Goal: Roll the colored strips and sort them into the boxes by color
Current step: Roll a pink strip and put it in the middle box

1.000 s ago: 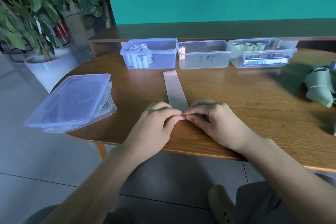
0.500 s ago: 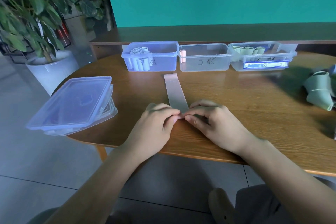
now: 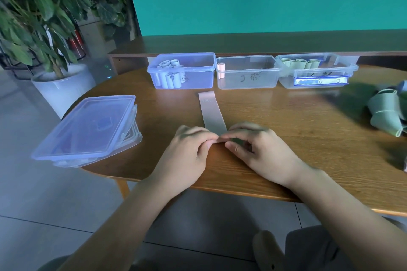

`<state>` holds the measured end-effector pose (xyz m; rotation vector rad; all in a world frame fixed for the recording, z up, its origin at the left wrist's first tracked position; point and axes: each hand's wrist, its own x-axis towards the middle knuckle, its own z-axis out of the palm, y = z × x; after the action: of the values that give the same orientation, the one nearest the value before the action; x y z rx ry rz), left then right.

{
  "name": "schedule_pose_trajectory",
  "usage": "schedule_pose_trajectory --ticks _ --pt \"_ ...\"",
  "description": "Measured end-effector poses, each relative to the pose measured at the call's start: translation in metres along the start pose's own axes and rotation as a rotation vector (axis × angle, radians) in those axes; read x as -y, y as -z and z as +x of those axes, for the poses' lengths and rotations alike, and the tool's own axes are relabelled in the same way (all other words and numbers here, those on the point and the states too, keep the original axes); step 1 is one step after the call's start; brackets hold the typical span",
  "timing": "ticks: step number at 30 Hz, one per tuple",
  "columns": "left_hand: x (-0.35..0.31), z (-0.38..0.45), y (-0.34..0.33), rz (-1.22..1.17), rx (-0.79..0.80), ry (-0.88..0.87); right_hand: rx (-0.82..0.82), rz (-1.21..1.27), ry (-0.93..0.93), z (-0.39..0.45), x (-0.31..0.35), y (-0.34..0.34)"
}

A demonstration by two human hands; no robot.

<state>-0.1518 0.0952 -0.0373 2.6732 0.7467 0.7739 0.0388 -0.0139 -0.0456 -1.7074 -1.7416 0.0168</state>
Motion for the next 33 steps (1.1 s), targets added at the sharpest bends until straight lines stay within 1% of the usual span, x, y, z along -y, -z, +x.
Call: schedule_pose_trajectory --ticks 3,8,13,17,20,25,28,33 --pt "0.001 0.002 0.000 0.000 0.021 0.019 0.022 -0.005 -0.029 0.002 0.000 0.000" --pt "-0.002 -0.001 0.001 0.001 -0.047 -0.007 0.057 -0.035 -0.046 0.006 -0.001 0.000" --pt "-0.003 0.002 0.000 0.031 -0.008 0.000 0.065 -0.093 -0.083 0.008 -0.003 -0.002" --pt "0.000 0.005 -0.001 0.030 0.008 0.019 0.045 -0.058 -0.054 0.007 -0.001 -0.002" --pt "0.005 0.010 -0.003 0.010 0.018 0.022 0.058 -0.088 -0.068 0.008 0.000 -0.002" --pt "0.004 0.012 0.000 -0.001 -0.041 0.019 0.072 -0.105 -0.084 0.012 -0.001 -0.003" --pt "0.003 0.012 -0.002 0.021 -0.003 -0.019 0.082 -0.124 -0.076 0.015 -0.003 -0.003" --pt "0.007 0.019 -0.004 0.004 0.003 0.002 0.050 -0.090 -0.048 0.017 -0.005 -0.003"
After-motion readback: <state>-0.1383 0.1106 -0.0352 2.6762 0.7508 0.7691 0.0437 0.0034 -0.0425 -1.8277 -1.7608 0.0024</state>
